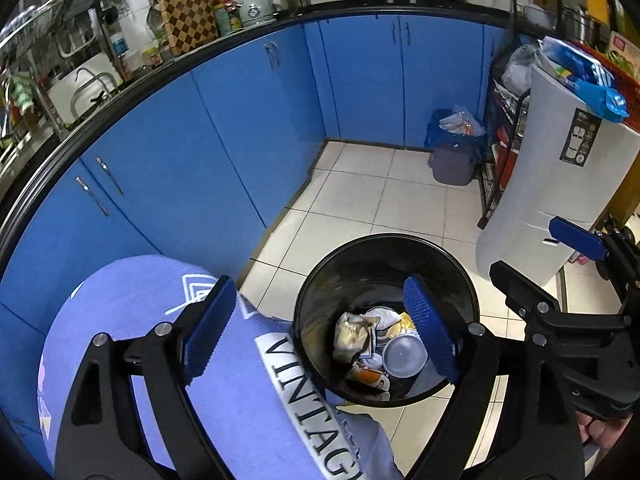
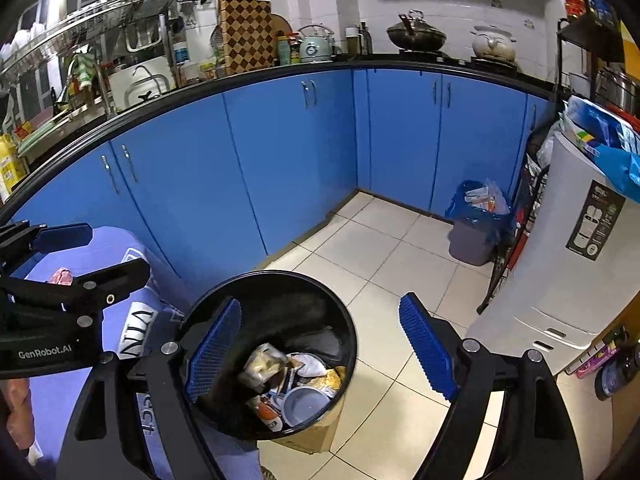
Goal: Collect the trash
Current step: 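Open the right tool to drop the lid while the left tool drops the bread bag into the bin, then move both open tools back over the table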
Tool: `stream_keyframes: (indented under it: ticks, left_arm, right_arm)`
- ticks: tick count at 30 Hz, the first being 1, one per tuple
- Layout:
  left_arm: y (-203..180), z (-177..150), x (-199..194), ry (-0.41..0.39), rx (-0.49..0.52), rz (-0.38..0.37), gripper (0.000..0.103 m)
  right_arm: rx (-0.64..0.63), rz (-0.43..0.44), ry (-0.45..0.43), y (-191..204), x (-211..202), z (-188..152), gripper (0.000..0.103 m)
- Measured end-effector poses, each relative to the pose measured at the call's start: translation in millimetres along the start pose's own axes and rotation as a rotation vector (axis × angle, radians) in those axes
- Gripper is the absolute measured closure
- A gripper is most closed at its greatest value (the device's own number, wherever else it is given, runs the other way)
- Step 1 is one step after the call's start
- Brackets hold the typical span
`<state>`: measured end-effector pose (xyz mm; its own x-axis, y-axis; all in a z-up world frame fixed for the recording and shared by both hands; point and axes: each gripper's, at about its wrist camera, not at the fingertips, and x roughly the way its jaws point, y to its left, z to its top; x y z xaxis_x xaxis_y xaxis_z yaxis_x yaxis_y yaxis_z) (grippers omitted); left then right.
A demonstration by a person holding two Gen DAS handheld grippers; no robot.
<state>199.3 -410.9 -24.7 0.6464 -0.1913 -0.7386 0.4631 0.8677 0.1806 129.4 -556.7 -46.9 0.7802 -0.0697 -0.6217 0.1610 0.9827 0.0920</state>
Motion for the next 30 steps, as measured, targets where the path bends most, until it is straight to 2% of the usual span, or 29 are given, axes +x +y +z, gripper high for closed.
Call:
stream_keyframes:
  ticks: [7,15,26,30]
  left_arm:
    - [42,-14,-11,-0.007,-0.069,0.038,0.018]
    - [115,-45,-22,0.001,-0.190,0.101,0.018]
    - [213,-115,-36,0.041,-0.333,0.198,0.018]
    - [244,-140,-31,0.077,-0.393,0.202,0.019]
  right_arm:
    - [-0.072,0.033,0.003,41,0,7,0.024]
    - [-0.167,0.083,0.014,104,4,11,0.023]
    - [-0.307,0.172,0.030,206,12,9,0.023]
    - [-0.348,0.191,0.038,235,16,6,0.023]
